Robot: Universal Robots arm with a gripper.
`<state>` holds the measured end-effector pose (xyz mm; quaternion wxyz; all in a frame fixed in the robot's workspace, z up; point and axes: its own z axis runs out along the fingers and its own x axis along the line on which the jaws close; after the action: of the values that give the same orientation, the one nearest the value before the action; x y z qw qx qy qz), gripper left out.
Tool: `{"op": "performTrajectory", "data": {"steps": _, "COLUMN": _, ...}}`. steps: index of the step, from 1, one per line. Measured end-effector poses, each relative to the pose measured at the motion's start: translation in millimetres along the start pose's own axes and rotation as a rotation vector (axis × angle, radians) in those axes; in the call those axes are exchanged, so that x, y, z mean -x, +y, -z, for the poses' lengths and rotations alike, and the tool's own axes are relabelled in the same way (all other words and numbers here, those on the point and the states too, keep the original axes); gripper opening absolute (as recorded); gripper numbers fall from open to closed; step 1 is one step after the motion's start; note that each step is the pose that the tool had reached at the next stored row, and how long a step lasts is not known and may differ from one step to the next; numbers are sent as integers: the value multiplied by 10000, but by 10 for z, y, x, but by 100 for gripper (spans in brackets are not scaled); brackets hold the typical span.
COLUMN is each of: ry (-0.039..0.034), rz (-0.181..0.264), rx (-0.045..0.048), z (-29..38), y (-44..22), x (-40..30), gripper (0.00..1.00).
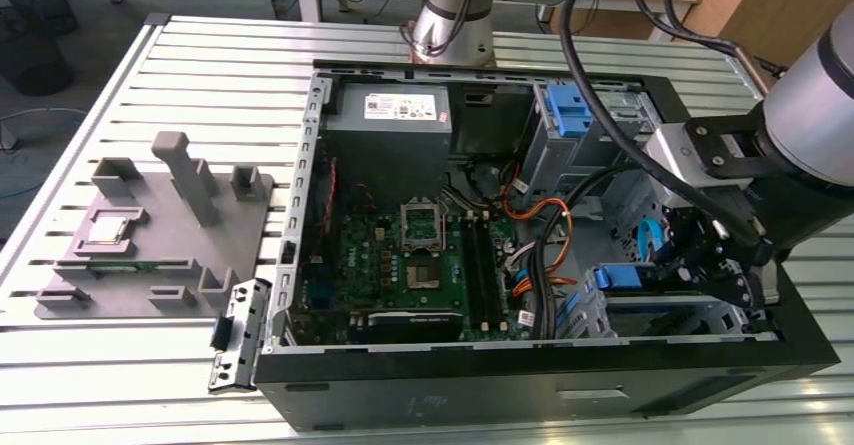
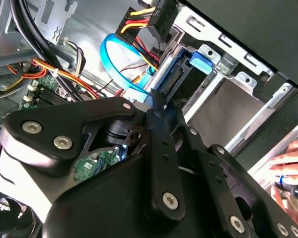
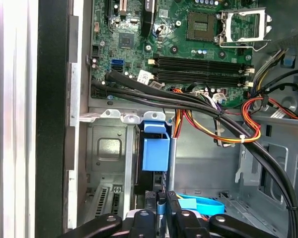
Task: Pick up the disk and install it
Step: 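Insert the first disk wire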
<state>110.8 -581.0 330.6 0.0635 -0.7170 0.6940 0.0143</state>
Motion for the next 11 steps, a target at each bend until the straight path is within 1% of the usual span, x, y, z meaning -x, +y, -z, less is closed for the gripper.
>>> {"op": "performTrajectory", "data": {"steps": 2, "ry": -3, "rz": 0, "rx": -1, "z": 46, "y": -3, "x": 5, "gripper": 24}}
{"op": "performTrajectory", "data": {"steps": 8, "ry": -2, "rz": -1, "rx": -1, "z": 234, "y": -17, "x": 25, "gripper": 24}}
{"op": "performTrajectory", "data": {"steps": 10, "ry": -1, "rz": -1, "rx": -1, "z": 267, "y": -21, "x": 29, "gripper": 24}}
{"op": "performTrajectory", "data": {"steps": 11, "ry": -5, "rz": 0, "rx": -1, "z": 267, "y": -21, "x": 29, "gripper": 24}}
